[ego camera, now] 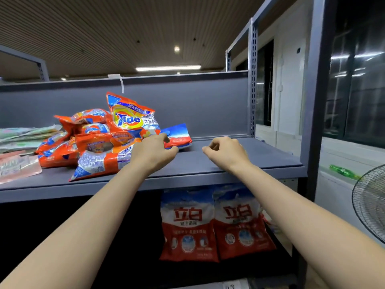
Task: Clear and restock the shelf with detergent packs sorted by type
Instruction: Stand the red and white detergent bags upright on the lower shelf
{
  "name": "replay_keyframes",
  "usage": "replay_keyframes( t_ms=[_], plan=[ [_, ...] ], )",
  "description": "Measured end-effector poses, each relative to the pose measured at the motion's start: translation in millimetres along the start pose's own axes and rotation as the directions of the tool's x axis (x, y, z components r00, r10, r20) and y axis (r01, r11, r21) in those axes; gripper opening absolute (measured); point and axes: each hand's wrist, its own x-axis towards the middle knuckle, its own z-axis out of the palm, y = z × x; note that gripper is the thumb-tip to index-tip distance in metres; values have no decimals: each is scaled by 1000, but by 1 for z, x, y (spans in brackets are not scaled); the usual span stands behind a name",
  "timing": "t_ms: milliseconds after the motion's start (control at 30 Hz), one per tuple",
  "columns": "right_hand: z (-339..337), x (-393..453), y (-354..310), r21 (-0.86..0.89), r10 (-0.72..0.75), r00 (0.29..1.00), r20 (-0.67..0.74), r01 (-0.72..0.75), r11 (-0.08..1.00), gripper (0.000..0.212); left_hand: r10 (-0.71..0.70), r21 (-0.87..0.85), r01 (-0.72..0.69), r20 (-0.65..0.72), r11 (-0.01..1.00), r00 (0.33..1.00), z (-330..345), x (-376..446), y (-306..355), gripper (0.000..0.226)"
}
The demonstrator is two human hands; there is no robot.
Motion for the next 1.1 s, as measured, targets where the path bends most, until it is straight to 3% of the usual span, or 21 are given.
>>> replay_keyframes(
  t_ms=[133, 533, 633, 733, 867, 933, 1100],
  plan=[
    [16, 43, -10, 7, 54, 997, 56, -55, 998, 25, 48, 88, -47, -13, 995, 999, 8, 37, -19, 50],
    [86, 139, -27, 36, 280, 939, 200, -293, 955, 39, 125, 255, -123, 11, 959, 992, 49, 117, -70, 38],
    [101, 153, -30, 180, 342, 902, 262, -394, 901, 33, 153, 262, -148, 0, 954, 988, 58, 123, -79, 36],
    [118, 164, -31, 379, 384, 863, 328, -493, 783, 48, 175, 255, -164, -20, 953, 984, 62, 125, -82, 37],
    [125, 173, -31, 427, 438, 814, 382, -576, 697, 32, 188, 250, -175, -30, 952, 982, 65, 126, -86, 35],
    [116, 171, -32, 417, 446, 771, 455, -627, 658, 10, 185, 239, -172, -30, 956, 982, 67, 127, -87, 33],
    [87, 149, -36, 412, 458, 746, 483, -655, 633, 15, 183, 220, -165, -60, 961, 981, 67, 126, -88, 29]
  ],
)
